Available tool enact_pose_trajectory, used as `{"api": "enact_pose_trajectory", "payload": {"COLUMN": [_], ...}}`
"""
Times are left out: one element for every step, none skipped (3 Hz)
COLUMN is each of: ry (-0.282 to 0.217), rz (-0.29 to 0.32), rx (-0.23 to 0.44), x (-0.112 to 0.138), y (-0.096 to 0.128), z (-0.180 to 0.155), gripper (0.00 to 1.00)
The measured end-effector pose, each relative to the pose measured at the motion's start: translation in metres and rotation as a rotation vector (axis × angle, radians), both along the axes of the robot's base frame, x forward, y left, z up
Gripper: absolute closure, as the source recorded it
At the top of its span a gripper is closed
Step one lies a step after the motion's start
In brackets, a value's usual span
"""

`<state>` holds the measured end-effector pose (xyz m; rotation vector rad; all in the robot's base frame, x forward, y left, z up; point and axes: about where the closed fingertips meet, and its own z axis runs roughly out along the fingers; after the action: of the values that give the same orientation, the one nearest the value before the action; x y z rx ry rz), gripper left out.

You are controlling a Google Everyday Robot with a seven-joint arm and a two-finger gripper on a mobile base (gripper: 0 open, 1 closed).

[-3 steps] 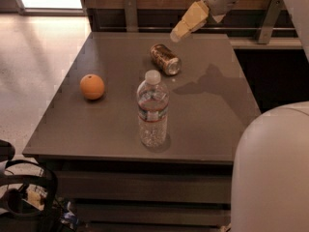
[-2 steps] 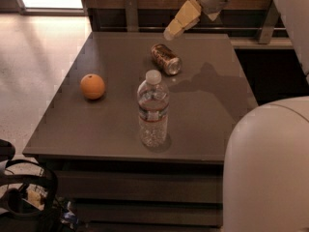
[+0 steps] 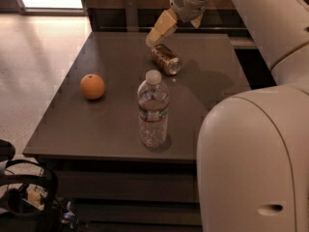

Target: Place orange can upright

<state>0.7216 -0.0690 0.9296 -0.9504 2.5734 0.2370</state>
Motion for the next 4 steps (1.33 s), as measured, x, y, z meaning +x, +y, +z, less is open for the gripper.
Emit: {"api": "enact_pose_trajectory", "payload": {"ry": [0.030,0.068,0.100,0.127], "rz": [-0.031,-0.030,-0.014,-0.007], "rx": [-0.036,-0.095,-0.144,-0.181], "x": [0.002,0.011,0.022,0.035], "y": [0.003,0.011,0.021,0.027], "z": [-0.017,-0.038,-0.055,-0.073], "gripper": [0.00,0.00,0.00,0.00]}}
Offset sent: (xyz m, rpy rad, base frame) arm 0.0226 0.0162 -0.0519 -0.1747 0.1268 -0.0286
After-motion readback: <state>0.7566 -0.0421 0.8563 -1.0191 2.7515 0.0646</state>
